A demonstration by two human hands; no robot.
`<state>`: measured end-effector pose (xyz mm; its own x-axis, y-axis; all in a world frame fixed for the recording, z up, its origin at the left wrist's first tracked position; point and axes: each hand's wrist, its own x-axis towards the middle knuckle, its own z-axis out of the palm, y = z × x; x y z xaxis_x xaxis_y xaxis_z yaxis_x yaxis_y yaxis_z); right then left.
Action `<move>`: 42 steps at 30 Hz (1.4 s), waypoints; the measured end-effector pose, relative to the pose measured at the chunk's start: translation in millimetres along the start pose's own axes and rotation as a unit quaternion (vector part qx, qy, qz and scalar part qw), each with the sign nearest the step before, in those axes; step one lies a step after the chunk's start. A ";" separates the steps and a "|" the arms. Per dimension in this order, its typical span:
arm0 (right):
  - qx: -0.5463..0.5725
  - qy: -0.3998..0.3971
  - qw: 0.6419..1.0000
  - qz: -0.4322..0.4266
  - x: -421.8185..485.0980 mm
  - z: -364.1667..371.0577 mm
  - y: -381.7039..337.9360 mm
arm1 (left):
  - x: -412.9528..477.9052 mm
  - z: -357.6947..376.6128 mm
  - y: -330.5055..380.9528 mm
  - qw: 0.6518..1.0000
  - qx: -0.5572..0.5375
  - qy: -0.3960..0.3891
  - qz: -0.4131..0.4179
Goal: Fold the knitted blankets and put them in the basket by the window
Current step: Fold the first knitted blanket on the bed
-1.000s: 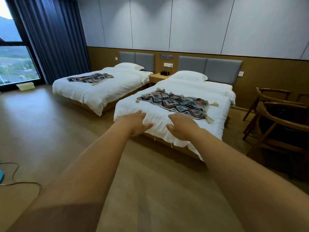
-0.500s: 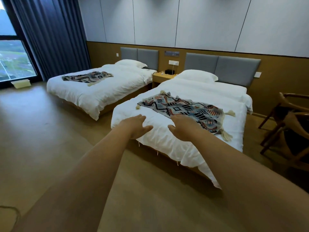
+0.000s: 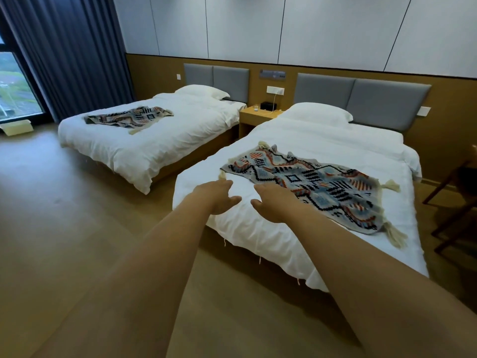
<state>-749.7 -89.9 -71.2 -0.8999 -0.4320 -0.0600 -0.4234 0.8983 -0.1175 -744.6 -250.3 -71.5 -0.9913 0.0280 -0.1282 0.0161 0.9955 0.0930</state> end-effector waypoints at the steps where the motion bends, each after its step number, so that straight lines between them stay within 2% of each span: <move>1: 0.005 0.002 1.000 0.003 17.4 0.3 -3.8 | 13.8 -5.3 -10.5 1.000 0.004 0.004 0.006; 6: 0.028 -0.008 0.998 0.049 128.9 -0.4 -25.1 | 107.1 -38.0 -80.2 0.999 0.019 0.003 0.030; 9: 0.042 -0.014 0.998 0.052 148.1 -0.6 -25.1 | 122.0 -36.5 -89.3 0.999 0.014 0.002 0.049; 15: 0.089 -0.015 0.993 0.073 263.6 8.2 -22.9 | 229.9 -27.4 -133.0 0.997 0.027 -0.024 0.069; 23: 0.140 -0.010 0.984 0.111 420.6 23.0 31.6 | 395.2 -26.6 -164.1 0.993 0.051 -0.055 0.092; 30: 0.138 -0.068 0.979 0.131 542.2 24.3 74.9 | 521.9 -36.5 -197.3 0.985 0.090 -0.089 0.115; 34: 0.159 -0.101 0.972 0.142 594.5 43.4 90.1 | 589.0 -18.3 -220.5 0.979 0.116 -0.117 0.122; 42: 0.183 -0.132 0.947 0.228 705.8 122.2 108.6 | 726.3 55.6 -236.5 0.946 0.140 -0.200 0.213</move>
<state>-1418.0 -307.0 -247.4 -0.9021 -0.0537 -0.4281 0.1122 0.9289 -0.3529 -1461.2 -460.4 -241.6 -0.7598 0.4078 -0.5063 0.4919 0.8698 -0.0375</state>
